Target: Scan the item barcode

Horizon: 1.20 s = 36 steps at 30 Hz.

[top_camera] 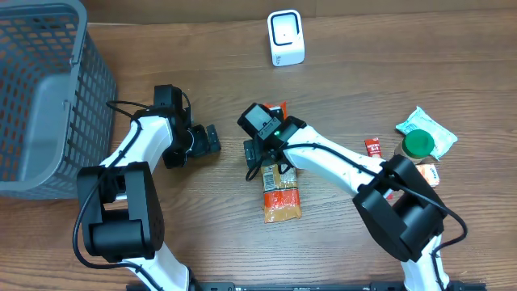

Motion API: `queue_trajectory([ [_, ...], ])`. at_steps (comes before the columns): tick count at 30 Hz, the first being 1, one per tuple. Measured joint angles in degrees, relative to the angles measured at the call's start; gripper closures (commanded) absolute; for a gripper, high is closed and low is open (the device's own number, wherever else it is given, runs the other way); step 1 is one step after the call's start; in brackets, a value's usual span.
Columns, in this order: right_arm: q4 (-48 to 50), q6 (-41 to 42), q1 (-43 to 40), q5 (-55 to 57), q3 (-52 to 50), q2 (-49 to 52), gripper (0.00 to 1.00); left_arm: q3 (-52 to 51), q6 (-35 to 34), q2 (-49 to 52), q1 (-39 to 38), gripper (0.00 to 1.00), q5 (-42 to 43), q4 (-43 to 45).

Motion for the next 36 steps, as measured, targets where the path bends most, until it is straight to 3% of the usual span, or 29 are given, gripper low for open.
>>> queue_trajectory([
  [21, 2.91, -2.05, 4.57, 4.35, 1.99, 4.66, 0.01, -0.04, 0.00, 0.00, 0.00, 0.00, -0.42, 0.52],
  [22, 2.78, -2.19, 4.55, 4.28, 2.16, 4.70, 0.05, -0.04, 0.00, 0.00, 0.00, 0.00, -0.42, 0.55],
  [25, 1.88, -3.41, 4.55, 4.00, 2.86, 4.85, 0.37, -0.04, 0.00, 0.00, 0.00, 0.00, -0.42, 0.55],
  [27, 1.33, -4.44, 4.55, 3.63, 3.32, 4.96, 0.48, -0.04, 0.00, 0.00, 0.00, 0.00, -0.42, 0.55],
  [36, 0.57, -6.64, 4.81, 3.54, 4.00, 4.98, 0.50, -0.04, 0.00, 0.00, 0.00, 0.00, -0.57, 0.59],
])
